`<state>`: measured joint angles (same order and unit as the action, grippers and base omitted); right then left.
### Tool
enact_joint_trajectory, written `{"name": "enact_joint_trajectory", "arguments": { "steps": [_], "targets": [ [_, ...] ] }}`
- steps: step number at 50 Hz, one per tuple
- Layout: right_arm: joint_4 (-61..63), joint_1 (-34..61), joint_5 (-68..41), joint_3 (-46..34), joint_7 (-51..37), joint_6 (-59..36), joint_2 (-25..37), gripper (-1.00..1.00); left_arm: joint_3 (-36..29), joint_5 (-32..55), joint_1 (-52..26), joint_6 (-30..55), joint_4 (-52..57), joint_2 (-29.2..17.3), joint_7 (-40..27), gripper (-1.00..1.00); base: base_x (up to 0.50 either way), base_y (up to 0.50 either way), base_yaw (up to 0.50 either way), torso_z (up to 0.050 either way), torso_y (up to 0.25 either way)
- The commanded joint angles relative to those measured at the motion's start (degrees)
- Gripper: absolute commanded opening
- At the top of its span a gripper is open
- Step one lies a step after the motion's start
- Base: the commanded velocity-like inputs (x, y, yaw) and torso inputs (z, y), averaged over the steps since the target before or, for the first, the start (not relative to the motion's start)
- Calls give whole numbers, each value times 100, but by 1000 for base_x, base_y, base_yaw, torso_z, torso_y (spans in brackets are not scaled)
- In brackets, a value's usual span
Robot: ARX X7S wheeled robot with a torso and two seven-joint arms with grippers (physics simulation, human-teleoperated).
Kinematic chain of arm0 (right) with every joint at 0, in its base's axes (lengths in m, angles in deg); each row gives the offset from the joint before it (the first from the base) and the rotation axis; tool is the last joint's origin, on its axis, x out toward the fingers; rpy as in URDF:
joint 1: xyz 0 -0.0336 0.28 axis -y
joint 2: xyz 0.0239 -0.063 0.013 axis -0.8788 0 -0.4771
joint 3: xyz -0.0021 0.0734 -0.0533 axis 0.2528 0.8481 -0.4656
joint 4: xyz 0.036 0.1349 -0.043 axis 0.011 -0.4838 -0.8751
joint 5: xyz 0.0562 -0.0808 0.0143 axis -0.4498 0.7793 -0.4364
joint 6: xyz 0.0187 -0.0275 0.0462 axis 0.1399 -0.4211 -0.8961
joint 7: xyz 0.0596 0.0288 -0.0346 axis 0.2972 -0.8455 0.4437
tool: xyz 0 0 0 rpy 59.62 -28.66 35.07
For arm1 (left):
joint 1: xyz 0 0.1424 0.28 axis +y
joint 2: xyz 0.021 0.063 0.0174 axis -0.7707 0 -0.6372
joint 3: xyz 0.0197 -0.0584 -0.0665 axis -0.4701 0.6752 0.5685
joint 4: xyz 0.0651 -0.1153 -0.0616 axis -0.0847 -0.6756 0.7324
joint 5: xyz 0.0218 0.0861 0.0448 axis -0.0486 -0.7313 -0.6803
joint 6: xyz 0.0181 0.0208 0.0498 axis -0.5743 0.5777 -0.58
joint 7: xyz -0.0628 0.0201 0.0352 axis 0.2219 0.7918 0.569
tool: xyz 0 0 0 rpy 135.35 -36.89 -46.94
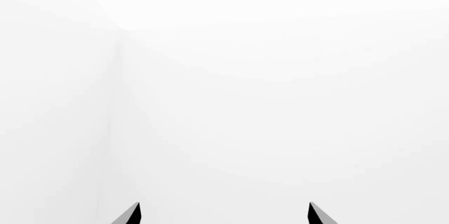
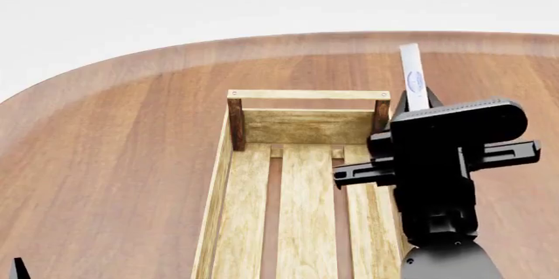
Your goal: Pick up the cream cheese and put it in the tray.
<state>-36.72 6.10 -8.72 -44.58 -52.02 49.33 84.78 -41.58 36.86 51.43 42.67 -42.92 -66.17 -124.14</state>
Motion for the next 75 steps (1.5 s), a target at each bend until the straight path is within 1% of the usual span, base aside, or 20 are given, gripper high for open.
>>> {"name": "enact_joint_trajectory", "arguments": {
  "steps": [1, 5, 10, 17, 22, 23, 32, 41, 50, 53, 55, 59, 63, 66, 75],
  "targets": [
    [150, 172, -134, -108, 442, -246, 70, -100, -2, 1, -2, 1, 4, -14, -14, 100, 0, 0, 0, 0, 0],
    [193, 218, -321, -103, 619, -348, 80, -100, 1, 1, 9, 14, 30, -20, -22, 100, 0, 0, 0, 0, 3],
    [367, 199, -894, 89, 961, -528, 74, -100, 0, -11, 7, 18, 31, -20, -31, 100, 0, 0, 0, 0, 0],
    [437, 254, -1918, 539, 1507, -792, 53, -100, -6, -22, 11, 6, 30, -27, -39, 100, 0, 0, 0, 0, 0],
    [345, 347, -2316, 778, 1697, -834, 9, -100, -9, -25, 15, 22, 46, -31, -44, 100, 0, 0, 0, 3, 2],
    [343, 357, -2555, 907, 1826, -838, -14, -100, -11, -22, 15, 23, 48, -33, -43, 100, 0, 0, 0, 0, 0],
    [15, 700, -2694, 1004, 1913, -939, -18, -100, -20, -25, 1, -2, 3, -41, -50, 100, 0, 0, 0, 0, 0],
    [-331, 1365, -2518, 725, 1826, -1324, -6, -100, -30, -34, 0, -1, 2, -45, -57, 100, 0, 0, 0, 0, 1],
    [-463, 1752, -2317, 417, 1816, -1556, 36, -100, -51, -62, -12, 14, -3, -35, -64, 100, 0, 0, 0, 0, 0],
    [-686, 1930, -2215, 236, 1943, -1589, 17, -100, -44, -54, -2, 10, 12, -44, -73, 100, 0, 0, 0, 0, 0],
    [-905, 2069, -2135, 1, 2265, -1539, 25, -100, -51, -50, -21, -7, -28, -41, -72, 100, 0, 0, 0, 0, 0],
    [-1431, 2430, -1908, -295, 2399, -1594, -101, -100, -53, -39, -36, 2, -42, -45, -72, 100, 0, 0, 0, 0, 3],
    [-1588, 2721, -1855, -748, 2868, -1817, -79, -100, -50, -30, -40, -2, -53, -52, -78, 100, 0, 0, 0, 0, 0],
    [-1569, 2875, -1816, -967, 2943, -2058, -68, -100, -47, -29, -31, -3, -39, -58, -85, 100, 0, 0, 0, 0, 0],
    [-2244, 3424, -1677, -1137, 3052, -2315, -182, -100, -67, -1, -51, 7, -56, -69, -77, 100, 0, 0, 0, 0, 1]
  ]
}}
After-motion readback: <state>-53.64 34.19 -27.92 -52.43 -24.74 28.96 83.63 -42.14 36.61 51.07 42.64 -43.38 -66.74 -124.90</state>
